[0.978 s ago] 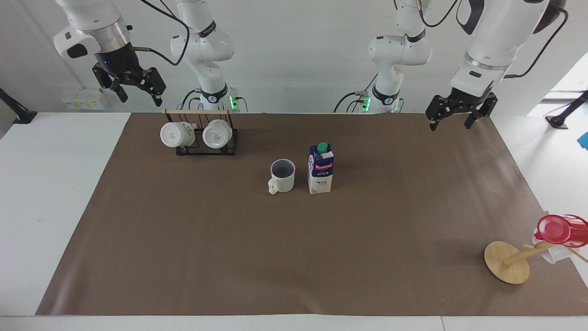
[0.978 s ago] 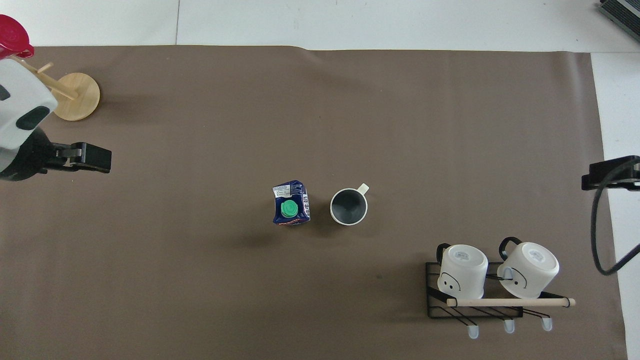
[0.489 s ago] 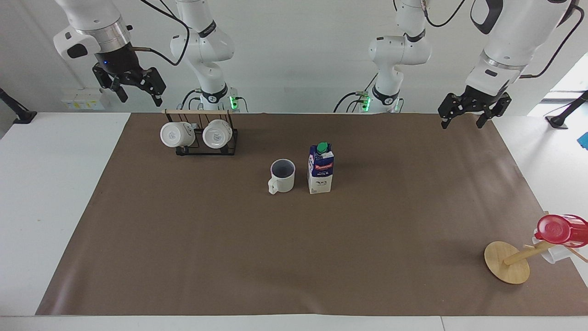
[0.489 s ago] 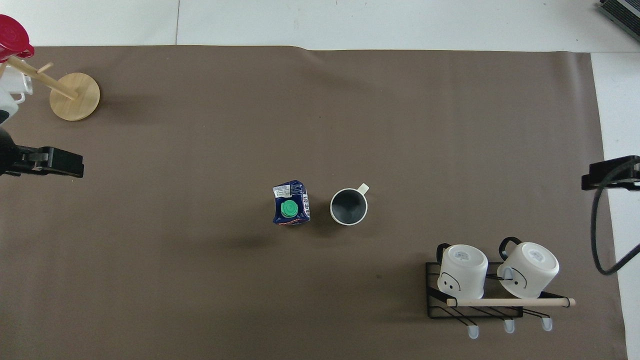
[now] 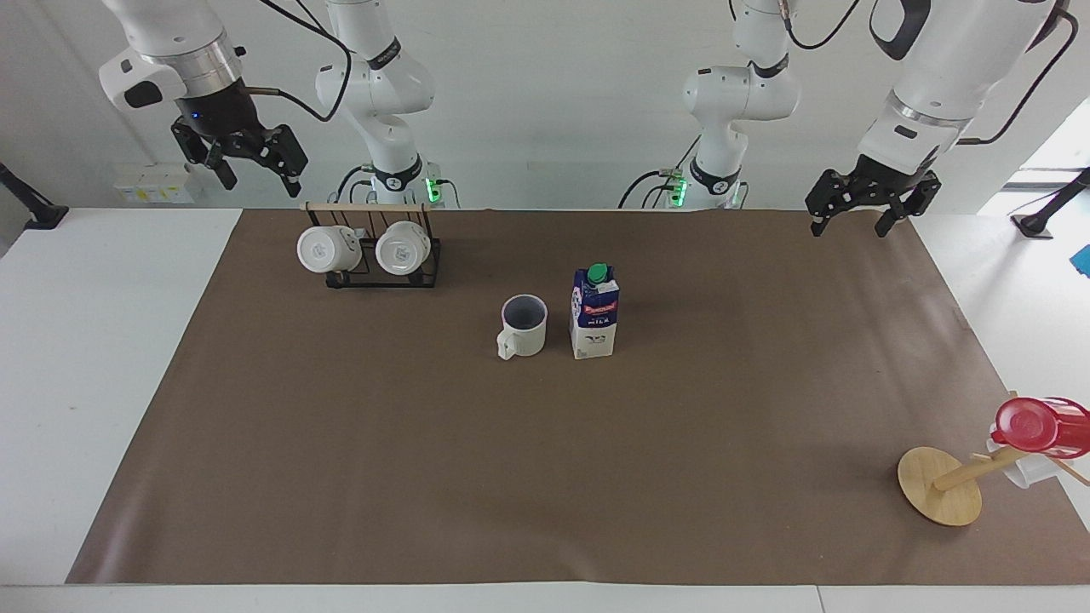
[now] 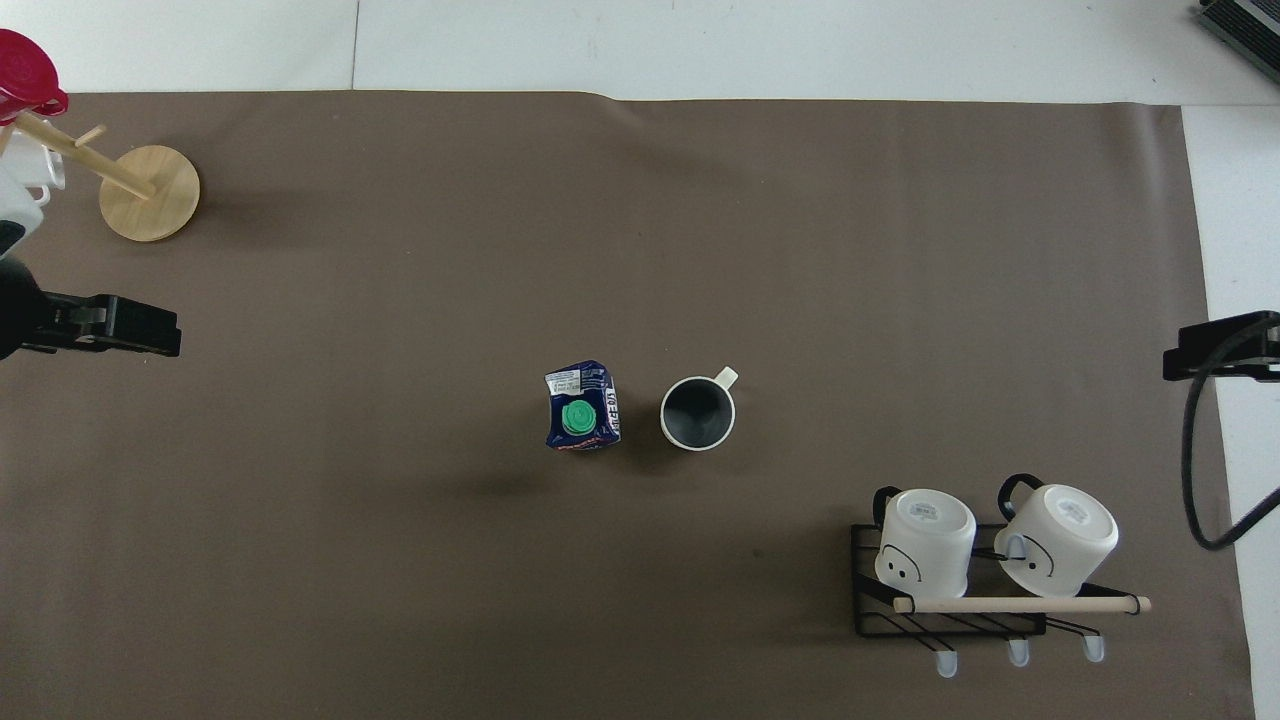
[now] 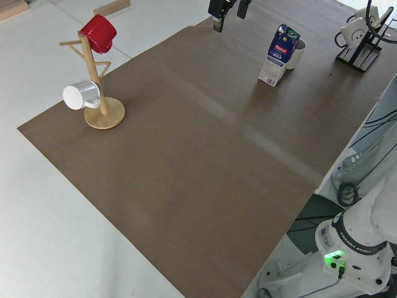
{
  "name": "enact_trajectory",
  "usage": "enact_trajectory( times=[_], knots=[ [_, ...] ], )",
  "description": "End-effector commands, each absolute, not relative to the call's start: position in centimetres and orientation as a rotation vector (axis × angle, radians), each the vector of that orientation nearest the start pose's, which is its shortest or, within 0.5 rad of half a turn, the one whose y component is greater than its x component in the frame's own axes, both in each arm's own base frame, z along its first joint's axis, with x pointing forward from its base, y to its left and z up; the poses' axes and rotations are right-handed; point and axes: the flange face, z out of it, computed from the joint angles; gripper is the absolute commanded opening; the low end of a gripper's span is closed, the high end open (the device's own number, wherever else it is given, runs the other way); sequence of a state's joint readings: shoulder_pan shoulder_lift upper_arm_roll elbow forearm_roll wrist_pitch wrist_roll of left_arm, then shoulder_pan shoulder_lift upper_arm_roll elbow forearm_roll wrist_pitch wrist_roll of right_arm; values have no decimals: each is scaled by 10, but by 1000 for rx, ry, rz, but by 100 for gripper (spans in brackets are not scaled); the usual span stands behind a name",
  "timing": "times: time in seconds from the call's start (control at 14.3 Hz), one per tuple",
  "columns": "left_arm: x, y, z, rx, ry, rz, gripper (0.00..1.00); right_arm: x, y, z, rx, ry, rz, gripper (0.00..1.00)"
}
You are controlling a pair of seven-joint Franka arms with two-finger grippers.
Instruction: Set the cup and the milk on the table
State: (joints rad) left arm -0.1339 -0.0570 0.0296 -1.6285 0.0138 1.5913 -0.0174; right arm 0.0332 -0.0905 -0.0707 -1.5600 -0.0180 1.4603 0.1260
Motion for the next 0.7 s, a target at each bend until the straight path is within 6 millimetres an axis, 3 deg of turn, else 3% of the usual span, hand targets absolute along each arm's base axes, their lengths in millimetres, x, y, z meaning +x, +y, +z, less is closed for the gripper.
enact_trajectory(
  times=[0.0, 0.63],
  knots=[
    [531, -54, 636, -3150, 155, -16, 100, 512, -25, 672, -3124, 227, 10, 100],
    [526, -63, 637, -3181, 177, -11, 100, 512, -25, 672, -3124, 227, 10, 100]
  ],
)
